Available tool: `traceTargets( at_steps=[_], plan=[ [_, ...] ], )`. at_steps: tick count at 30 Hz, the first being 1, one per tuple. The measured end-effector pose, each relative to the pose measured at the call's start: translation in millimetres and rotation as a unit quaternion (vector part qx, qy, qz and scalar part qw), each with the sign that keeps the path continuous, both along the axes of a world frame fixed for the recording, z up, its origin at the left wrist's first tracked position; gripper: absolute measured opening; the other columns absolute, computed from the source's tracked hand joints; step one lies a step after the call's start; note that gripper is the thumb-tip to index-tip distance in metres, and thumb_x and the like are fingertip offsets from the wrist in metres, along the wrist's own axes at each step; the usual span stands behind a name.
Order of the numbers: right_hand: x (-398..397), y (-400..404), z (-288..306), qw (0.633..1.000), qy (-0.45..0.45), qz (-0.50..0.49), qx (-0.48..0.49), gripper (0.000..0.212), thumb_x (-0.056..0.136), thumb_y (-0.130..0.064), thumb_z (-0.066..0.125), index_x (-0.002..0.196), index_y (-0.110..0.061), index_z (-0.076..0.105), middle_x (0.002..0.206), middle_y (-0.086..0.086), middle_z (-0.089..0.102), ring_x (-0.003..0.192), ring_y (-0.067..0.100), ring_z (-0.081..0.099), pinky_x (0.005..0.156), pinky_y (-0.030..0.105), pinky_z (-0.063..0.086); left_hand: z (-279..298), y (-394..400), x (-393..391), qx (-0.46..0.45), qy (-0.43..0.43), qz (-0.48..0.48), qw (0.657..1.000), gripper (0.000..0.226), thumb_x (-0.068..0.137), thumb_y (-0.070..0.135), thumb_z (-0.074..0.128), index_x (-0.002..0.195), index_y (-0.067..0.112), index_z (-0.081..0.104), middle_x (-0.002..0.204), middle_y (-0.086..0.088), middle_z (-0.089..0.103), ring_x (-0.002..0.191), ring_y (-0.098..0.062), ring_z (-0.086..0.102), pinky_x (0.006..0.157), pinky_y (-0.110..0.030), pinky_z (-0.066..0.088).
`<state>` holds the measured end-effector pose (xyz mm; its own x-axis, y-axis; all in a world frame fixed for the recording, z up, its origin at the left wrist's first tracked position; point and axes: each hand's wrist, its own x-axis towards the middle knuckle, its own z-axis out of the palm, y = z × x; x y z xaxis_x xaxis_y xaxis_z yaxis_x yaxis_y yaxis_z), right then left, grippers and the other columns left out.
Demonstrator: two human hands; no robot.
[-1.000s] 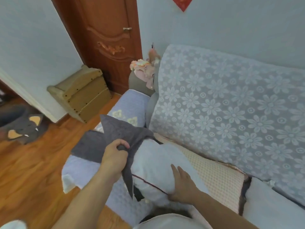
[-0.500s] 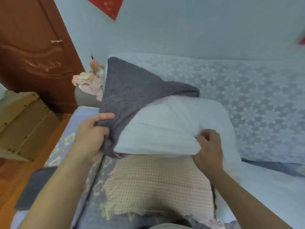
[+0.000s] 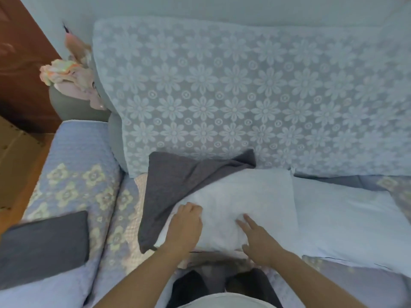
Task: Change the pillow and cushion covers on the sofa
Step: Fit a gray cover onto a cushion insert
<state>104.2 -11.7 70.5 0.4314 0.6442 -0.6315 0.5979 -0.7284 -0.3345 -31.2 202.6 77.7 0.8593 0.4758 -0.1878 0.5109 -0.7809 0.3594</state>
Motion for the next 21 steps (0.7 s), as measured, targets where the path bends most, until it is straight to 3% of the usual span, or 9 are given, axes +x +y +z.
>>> traceTargets(
  at_steps=[2, 4, 6, 9, 13, 18, 21],
  plan=[
    [11.8, -2.3, -0.5, 1.000, 0.000, -0.010, 0.011, 0.077, 0.096, -0.025, 0.053, 0.159, -0.032, 0.009, 0.165, -0.010, -0.019, 0.124, 0.022, 0.053, 0.091, 0.024, 0.044, -3.3, 13.0, 15.3, 0.068, 0.048, -0.013, 0.996, 0.018, 0.087, 0.007, 0.062, 0.103, 0.015, 0.061, 0.100, -0.007, 0.058, 0.089, -0.029, 0.057, 0.068, -0.041, 0.049],
    [21.1, -5.0, -2.3, 0.999, -0.002, -0.035, 0.031, 0.074, 0.097, -0.026, 0.053, 0.158, -0.034, 0.012, 0.164, -0.013, -0.021, 0.112, 0.018, 0.059, 0.087, 0.023, 0.048, -8.0, 27.4, 22.7, 0.149, 0.082, -0.026, 0.985, 0.016, 0.087, 0.007, 0.064, 0.099, 0.014, 0.056, 0.096, -0.009, 0.055, 0.084, -0.029, 0.054, 0.066, -0.042, 0.046],
    [29.0, -11.1, -3.8, 0.996, -0.018, -0.071, 0.046, 0.071, 0.098, -0.026, 0.052, 0.158, -0.034, 0.015, 0.165, -0.011, -0.018, 0.120, 0.019, 0.056, 0.093, 0.025, 0.048, -15.3, 43.6, 27.5, 0.187, 0.090, -0.032, 0.978, 0.018, 0.086, 0.006, 0.067, 0.099, 0.012, 0.056, 0.096, -0.011, 0.055, 0.084, -0.031, 0.055, 0.064, -0.044, 0.047],
    [46.4, -29.9, -8.1, 0.990, -0.051, -0.130, 0.035, 0.069, 0.098, -0.024, 0.052, 0.158, -0.030, 0.018, 0.166, -0.003, -0.012, 0.142, 0.025, 0.034, 0.109, 0.031, 0.037, -21.8, 60.1, 29.9, 0.209, 0.113, -0.014, 0.971, 0.029, 0.081, 0.004, 0.071, 0.105, 0.009, 0.058, 0.102, -0.015, 0.056, 0.088, -0.035, 0.056, 0.062, -0.047, 0.049],
    [77.3, -56.9, -17.0, 0.973, -0.064, -0.220, -0.024, 0.078, 0.095, -0.033, 0.056, 0.159, -0.028, 0.011, 0.166, 0.012, -0.005, 0.149, 0.037, 0.014, 0.119, 0.040, 0.021, -20.8, 74.1, 30.3, 0.217, 0.143, 0.014, 0.966, 0.045, 0.076, 0.003, 0.077, 0.116, 0.008, 0.058, 0.106, -0.018, 0.058, 0.090, -0.038, 0.058, 0.064, -0.048, 0.052],
    [107.2, -65.8, -23.0, 0.917, 0.019, -0.399, -0.018, 0.103, 0.090, -0.042, 0.068, 0.159, -0.023, -0.006, 0.165, 0.018, 0.002, 0.148, 0.042, 0.022, 0.116, 0.046, 0.026, -16.2, 91.3, 16.9, 0.229, 0.209, 0.022, 0.950, 0.064, 0.085, 0.015, 0.067, 0.142, 0.023, 0.037, 0.128, -0.008, 0.047, 0.110, -0.030, 0.053, 0.079, -0.042, 0.048],
    [107.0, -63.6, -27.0, 0.870, 0.111, -0.477, 0.049, 0.112, 0.087, -0.035, 0.076, 0.158, -0.027, -0.010, 0.160, 0.016, 0.027, 0.141, 0.038, 0.037, 0.111, 0.046, 0.037, -12.9, 100.5, 11.9, 0.241, 0.221, 0.028, 0.945, 0.060, 0.077, 0.008, 0.074, 0.132, 0.015, 0.050, 0.111, -0.013, 0.052, 0.090, -0.031, 0.059, 0.062, -0.041, 0.047]
  ],
)
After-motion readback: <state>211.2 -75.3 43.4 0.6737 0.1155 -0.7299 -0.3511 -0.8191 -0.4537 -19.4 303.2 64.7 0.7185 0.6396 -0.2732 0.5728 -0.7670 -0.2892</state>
